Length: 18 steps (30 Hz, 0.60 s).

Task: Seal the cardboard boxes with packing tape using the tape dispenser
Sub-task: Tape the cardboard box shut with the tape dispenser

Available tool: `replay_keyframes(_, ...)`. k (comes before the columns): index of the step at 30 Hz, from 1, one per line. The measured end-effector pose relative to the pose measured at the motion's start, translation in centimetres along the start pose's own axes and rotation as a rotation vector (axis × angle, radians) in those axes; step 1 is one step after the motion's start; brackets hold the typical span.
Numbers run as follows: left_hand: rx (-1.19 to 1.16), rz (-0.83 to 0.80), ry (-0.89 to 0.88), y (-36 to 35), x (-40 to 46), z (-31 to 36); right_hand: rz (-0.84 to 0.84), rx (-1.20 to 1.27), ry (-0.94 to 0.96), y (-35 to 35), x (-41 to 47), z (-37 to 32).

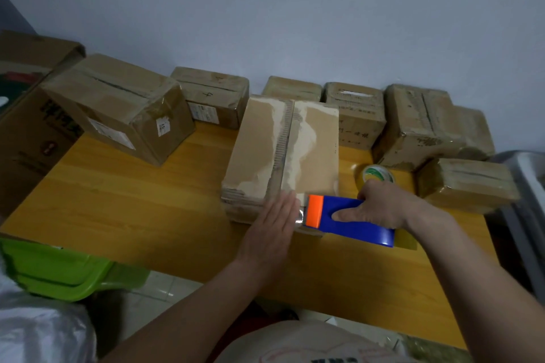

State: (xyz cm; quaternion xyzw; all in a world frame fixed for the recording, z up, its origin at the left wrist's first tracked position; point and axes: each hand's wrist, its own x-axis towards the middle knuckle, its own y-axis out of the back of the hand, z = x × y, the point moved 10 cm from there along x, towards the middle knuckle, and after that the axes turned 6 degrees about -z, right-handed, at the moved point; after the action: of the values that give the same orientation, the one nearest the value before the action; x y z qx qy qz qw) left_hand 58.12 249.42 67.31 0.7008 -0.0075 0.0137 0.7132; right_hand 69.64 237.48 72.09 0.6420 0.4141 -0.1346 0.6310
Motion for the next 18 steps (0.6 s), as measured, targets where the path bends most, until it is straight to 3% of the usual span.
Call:
replay_keyframes(2, -0.011, -0.149, -0.052, -1.7, -0.3, 0.6, -0.004, -0.003, -0.001, 0.0, 0.2, 0.0)
replay_keyframes(5, -0.006, -0.196, -0.004, -2.0, -0.1, 0.5, -0.017, 0.009, 0.004, -0.2, 0.4, 0.3)
replay_keyframes(11, -0.020, -0.092, -0.023, -1.9, -0.3, 0.1, -0.076, 0.035, 0.013, -0.2, -1.1, 3.0)
replay_keyframes(18, 0.030, 0.010, 0.000, -2.1, -0.1, 0.9, -0.013, 0.057, -0.038, 0.3, -2.2, 6.3)
